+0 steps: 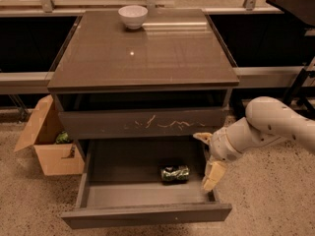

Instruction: Pick green can from middle drawer and place on counter

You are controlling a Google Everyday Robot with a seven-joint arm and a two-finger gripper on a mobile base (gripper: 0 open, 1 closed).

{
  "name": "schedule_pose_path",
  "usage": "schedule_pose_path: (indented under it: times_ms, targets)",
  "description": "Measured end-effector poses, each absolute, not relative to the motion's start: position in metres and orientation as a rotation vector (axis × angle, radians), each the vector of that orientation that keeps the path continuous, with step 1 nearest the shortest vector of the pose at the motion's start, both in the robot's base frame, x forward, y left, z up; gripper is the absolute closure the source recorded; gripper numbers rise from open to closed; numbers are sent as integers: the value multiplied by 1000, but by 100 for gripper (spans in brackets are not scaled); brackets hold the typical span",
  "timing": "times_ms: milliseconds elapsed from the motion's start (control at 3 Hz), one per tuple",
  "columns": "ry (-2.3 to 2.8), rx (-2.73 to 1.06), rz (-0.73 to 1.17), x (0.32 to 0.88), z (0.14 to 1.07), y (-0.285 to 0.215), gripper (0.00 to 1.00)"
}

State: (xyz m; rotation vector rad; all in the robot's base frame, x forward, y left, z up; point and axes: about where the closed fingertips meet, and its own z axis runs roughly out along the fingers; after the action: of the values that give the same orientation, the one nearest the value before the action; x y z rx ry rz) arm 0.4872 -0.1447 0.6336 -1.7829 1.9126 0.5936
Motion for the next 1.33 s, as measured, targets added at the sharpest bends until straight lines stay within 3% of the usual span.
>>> schedule_pose_path:
  times_ms: [1333]
  targets:
    - [1888, -1803, 666, 541, 494, -126, 0]
